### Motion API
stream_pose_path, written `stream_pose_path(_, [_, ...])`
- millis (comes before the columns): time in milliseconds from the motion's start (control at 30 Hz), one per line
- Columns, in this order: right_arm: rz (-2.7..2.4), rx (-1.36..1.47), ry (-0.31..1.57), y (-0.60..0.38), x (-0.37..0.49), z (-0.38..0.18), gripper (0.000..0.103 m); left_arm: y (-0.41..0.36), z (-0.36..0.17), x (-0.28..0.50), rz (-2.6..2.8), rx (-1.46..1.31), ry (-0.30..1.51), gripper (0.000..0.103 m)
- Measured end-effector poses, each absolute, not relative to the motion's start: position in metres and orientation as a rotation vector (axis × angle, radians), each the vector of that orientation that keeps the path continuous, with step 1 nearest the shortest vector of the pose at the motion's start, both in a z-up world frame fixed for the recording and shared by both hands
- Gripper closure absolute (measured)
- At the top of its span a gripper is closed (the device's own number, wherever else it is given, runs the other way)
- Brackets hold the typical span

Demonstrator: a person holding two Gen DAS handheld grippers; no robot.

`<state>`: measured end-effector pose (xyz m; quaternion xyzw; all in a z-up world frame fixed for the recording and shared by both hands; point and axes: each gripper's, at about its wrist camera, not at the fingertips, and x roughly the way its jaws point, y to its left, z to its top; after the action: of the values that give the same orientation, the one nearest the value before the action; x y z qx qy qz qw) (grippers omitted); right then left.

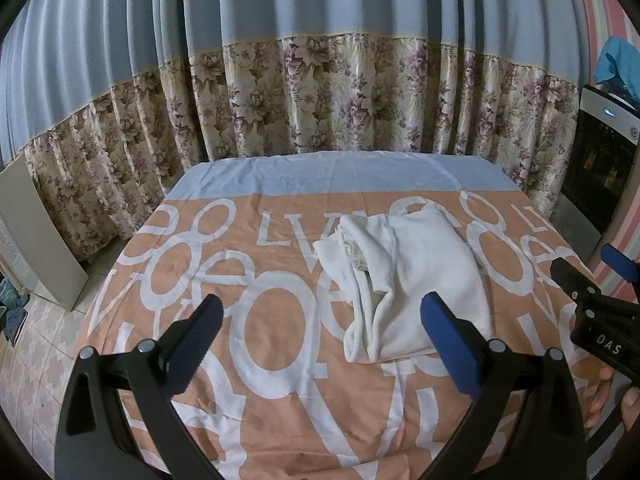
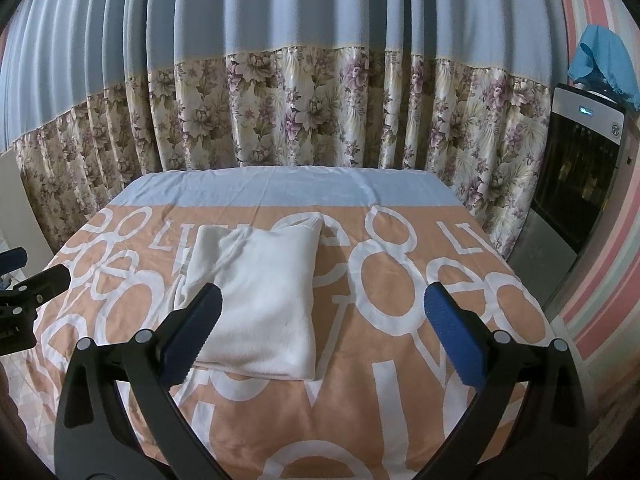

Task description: Fold small clothes

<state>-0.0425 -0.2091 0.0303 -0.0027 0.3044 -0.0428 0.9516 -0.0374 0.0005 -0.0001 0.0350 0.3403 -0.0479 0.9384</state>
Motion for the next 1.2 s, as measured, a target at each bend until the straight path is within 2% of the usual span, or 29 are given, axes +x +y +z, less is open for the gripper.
stream_pose_path(900, [-0.087, -0.009, 0.618, -0.208, -0.043, 0.03, 0.003, 0.003, 0.007, -0.041, -0.063, 0.091, 0.655, 0.004])
stream_pose_path(1200, [-0.084, -0.012, 0.623, -0.211, -0.042, 0.032, 0.003, 0.01, 0.005, -0.038, -0.095, 0.063, 0.692, 0.004])
